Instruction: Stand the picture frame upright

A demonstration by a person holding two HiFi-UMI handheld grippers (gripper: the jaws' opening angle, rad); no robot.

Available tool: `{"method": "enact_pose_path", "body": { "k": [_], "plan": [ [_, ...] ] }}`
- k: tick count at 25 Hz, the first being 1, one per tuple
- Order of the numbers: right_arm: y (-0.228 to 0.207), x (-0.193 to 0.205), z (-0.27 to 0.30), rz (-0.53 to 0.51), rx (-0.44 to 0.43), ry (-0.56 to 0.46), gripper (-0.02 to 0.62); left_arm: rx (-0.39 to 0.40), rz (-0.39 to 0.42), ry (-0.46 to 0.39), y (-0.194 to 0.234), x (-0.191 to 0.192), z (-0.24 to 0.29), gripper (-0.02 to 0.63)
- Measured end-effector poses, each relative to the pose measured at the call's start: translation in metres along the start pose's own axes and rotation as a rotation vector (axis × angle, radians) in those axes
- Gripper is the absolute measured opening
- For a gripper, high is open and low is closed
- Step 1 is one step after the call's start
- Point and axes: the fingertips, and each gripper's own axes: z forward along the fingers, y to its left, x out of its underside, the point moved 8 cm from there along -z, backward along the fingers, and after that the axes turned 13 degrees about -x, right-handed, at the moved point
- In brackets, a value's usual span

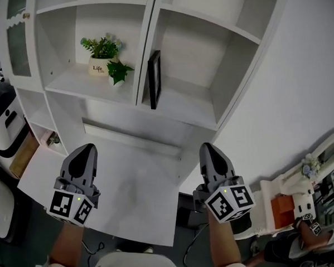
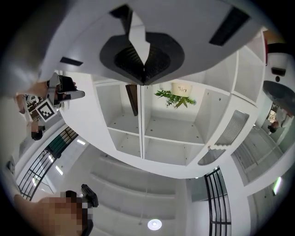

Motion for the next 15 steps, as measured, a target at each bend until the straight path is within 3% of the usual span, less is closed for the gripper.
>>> {"method": "enact_pose_path", "body": {
  "k": [8,11,15],
  "plan": [
    [0.026,0.035,-0.073,-0.076,0.181,0.095,0.008,-0.066,-0.063,0.069,0.037,0.024,-0.038,0.017],
    [0.036,0.048,-0.095,-0.067,0.224,0.118,0.008,-0.095,-0.117,0.075,0.044,0.032,-0.050,0.017],
    [0.049,0.063,-0.124,-0.042,0.288,0.171,0.008,-0.093,-0.107,0.094,0.047,0.038,-0.062,0.017]
  ]
}}
